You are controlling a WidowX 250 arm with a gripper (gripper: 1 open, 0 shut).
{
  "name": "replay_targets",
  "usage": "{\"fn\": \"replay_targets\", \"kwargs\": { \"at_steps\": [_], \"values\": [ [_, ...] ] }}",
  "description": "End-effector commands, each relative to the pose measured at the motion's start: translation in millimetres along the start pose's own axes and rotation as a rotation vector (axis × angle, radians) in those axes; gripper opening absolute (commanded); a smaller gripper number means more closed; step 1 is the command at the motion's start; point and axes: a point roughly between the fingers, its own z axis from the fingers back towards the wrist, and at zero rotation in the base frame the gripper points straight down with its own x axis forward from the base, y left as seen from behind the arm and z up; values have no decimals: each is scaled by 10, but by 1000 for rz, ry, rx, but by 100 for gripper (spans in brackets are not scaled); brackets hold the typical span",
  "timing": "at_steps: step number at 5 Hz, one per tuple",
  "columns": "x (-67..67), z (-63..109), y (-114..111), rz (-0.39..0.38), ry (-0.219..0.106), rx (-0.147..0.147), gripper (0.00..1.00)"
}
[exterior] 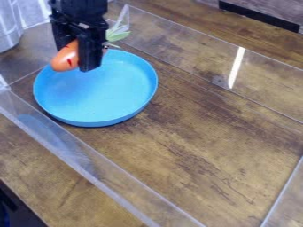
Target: Put the carrot in the blue tray
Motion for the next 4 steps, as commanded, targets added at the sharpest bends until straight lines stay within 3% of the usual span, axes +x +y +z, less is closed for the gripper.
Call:
{"fn": "replay_targets", "kwargs": {
  "at_steps": [1,2,4],
  "values": [
    [6,154,56,4,-52,44,100],
    [7,50,84,1,-53,45,100],
    [-11,-173,134,-74,-61,52,100]
  ]
}}
